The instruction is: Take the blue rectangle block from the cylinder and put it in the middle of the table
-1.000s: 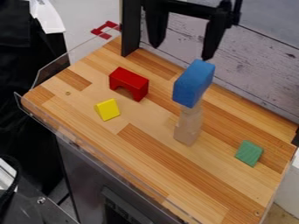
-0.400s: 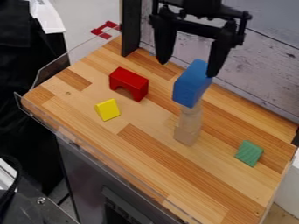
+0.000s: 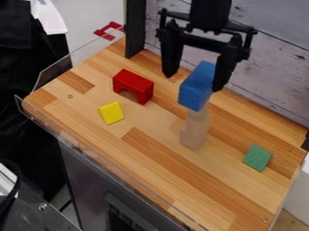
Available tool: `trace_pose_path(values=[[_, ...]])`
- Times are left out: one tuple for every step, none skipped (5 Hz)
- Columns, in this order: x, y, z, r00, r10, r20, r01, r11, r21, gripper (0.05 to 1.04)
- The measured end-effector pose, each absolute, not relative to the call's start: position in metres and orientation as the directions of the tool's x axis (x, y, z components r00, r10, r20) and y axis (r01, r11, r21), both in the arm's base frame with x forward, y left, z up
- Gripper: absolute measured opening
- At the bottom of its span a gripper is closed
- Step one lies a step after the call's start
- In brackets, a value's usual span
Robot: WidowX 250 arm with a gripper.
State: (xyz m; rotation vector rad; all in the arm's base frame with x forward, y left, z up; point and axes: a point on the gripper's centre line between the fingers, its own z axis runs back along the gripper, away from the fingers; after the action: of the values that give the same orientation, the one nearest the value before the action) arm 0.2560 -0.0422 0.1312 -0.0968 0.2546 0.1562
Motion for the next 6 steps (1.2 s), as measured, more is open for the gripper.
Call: trace_pose_path(values=[[0.257, -0.042, 0.122, 0.947, 0.139, -0.291, -0.165, 0.984, -0.068, 0.998], [0.258, -0.042, 0.115, 0.939, 0.137, -0.315, -0.166, 0.984, -0.065, 0.998], [0.259, -0.042, 0.109, 0.932, 0.146, -0.331, -0.175, 0.983, -0.061, 0.967], [0.260, -0.042, 0.108, 0.932, 0.149, -0.330, -0.180, 0.981, -0.066, 0.691], [0.261, -0.043, 0.109, 0.933, 0.149, -0.328, -0.182, 0.981, -0.072, 0.532], [0.262, -0.042, 0.109, 0.931, 0.157, -0.329, -0.195, 0.977, -0.087, 0.532]])
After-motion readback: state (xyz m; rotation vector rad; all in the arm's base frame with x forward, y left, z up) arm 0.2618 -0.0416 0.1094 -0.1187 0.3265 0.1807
